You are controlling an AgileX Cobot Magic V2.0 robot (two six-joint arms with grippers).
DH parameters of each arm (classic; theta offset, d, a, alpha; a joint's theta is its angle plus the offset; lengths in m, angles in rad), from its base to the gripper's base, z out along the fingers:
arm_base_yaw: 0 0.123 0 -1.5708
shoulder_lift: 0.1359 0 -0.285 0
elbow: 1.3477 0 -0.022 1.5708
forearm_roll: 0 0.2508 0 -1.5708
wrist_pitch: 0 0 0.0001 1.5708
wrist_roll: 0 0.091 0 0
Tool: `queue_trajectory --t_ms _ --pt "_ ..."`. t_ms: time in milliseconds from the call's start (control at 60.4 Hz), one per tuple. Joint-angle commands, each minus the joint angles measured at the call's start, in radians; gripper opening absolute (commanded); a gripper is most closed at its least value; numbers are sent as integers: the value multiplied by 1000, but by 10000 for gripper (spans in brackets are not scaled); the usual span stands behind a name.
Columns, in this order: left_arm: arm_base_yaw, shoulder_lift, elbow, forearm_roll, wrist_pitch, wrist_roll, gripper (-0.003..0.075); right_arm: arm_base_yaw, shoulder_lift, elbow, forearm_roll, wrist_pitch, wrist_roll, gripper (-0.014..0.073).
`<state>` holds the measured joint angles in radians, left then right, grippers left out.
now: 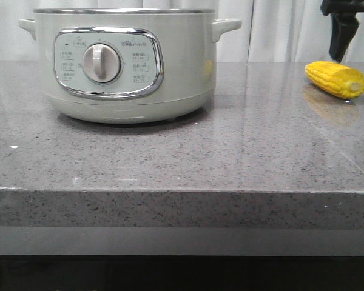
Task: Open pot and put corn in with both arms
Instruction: 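Grasp the yellow corn cob with the right gripper and lift it, then carry the corn over the open pot with the right gripper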
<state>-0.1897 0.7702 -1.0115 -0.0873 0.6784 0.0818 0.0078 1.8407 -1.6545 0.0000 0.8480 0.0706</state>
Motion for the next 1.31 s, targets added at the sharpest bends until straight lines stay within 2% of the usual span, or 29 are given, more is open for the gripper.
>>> queue_trajectory --t_ms 0,513,596,695,761,1109,1291 --pt "0 -9 -37 -14 -139 -7 248 -4 -1 -73 21 -52 -7 577" --pt "0 -9 -37 -14 -139 -7 248 -4 161 -185 13 -78 -17 552" --pt "0 -9 -37 -14 -139 -7 248 -4 163 -185 10 -70 -20 481" --pt "0 -9 -37 -14 -139 -7 248 -4 163 -185 10 -64 -38 332" --pt "0 -9 -37 -14 -139 -7 248 -4 163 -186 10 -55 -38 269" --pt "0 -9 -37 -14 -139 -7 248 12 98 -281 17 43 -56 295" --pt "0 -9 -37 -14 -139 -7 248 79 2 -302 21 44 -83 295"
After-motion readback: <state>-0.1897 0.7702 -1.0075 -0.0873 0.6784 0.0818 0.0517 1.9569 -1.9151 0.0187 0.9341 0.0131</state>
